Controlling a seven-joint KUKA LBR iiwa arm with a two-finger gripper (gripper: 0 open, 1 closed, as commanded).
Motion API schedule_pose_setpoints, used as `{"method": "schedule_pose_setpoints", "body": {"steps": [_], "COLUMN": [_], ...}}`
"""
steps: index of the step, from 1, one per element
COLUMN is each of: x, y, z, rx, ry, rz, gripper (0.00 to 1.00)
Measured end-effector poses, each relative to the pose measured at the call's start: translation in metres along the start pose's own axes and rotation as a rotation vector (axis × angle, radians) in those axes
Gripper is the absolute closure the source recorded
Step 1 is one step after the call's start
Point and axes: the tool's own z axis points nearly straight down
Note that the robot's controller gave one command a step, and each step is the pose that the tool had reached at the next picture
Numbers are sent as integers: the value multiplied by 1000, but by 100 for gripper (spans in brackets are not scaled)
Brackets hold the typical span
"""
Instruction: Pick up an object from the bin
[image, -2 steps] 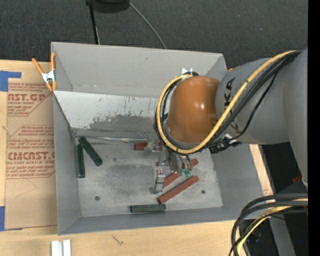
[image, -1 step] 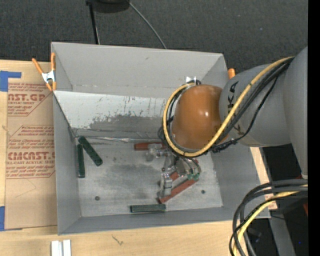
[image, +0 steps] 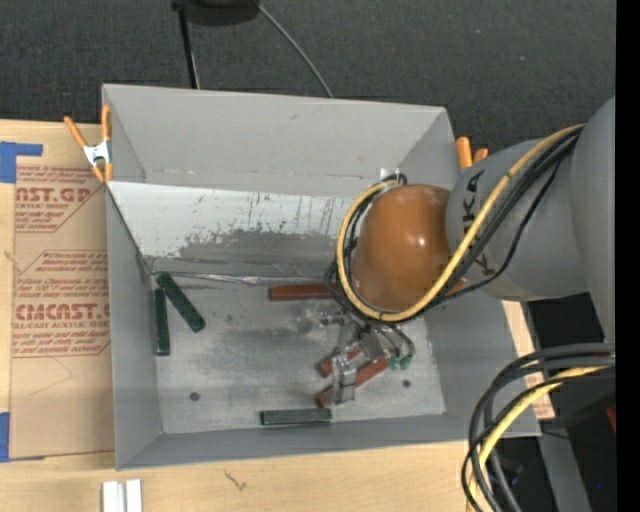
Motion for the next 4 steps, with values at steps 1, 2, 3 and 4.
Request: {"method": "schedule_pose_setpoints", "body": {"steps": [1,2,3,4], "x": [-9,-9,1,1], "y": [-69,-69,-53,-53], "z": [40,40,-84,-84], "rx": [0,0,0,-1], "ry": [4,4,-2,-1], "rz": [22,22,33,33], "gripper": [100,100,100,100]}}
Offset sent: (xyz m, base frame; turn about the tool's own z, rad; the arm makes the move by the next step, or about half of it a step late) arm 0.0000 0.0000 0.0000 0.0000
